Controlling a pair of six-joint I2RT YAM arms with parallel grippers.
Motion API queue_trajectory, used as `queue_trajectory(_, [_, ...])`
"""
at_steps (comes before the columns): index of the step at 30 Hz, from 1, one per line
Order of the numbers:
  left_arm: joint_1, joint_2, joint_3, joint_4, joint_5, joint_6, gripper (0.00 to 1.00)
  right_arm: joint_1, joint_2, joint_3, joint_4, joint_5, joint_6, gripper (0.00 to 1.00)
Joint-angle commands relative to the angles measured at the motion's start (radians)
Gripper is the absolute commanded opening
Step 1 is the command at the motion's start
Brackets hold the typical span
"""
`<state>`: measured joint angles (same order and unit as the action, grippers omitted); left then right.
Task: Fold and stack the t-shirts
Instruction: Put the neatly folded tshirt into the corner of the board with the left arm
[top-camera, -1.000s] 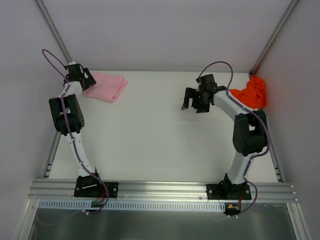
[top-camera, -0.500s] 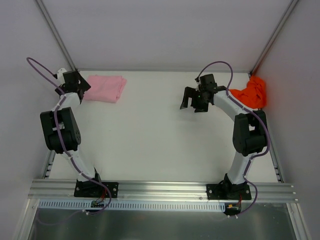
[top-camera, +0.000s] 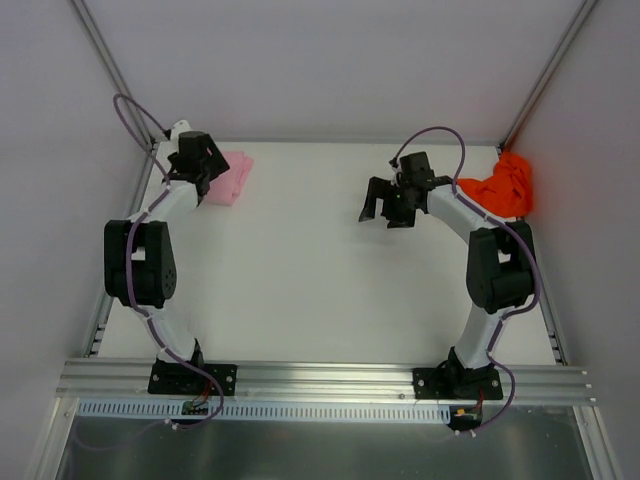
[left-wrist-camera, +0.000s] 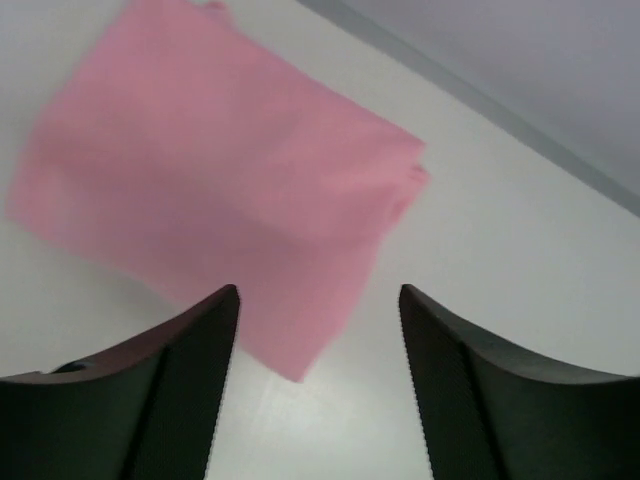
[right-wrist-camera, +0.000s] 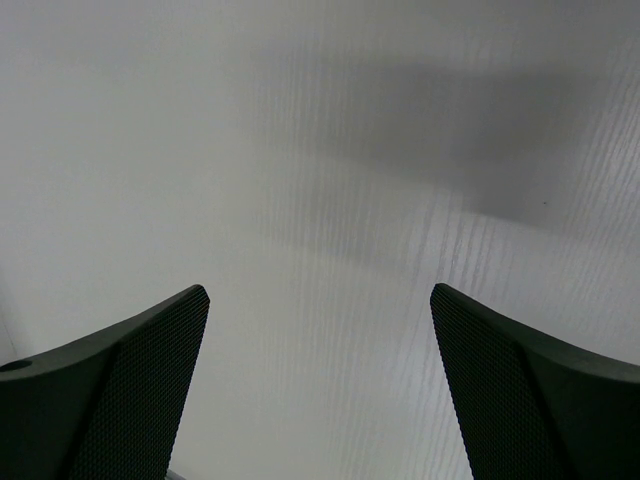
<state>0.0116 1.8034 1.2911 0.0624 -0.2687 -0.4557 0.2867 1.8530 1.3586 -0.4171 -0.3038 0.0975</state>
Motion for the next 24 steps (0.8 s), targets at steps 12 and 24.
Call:
queue_trajectory(12, [-0.091,0.321,0.333,-0.080,0.180,0.000,0.38,-0.006,-0.083,-0.018,0.023,-0.001,-0.013,0.97])
queue_trajectory(24, [-0.096,0.427,0.427,-0.183,0.235,0.023,0.38,-0.009,-0.063,-0.007,0.014,0.012,-0.015,0.97])
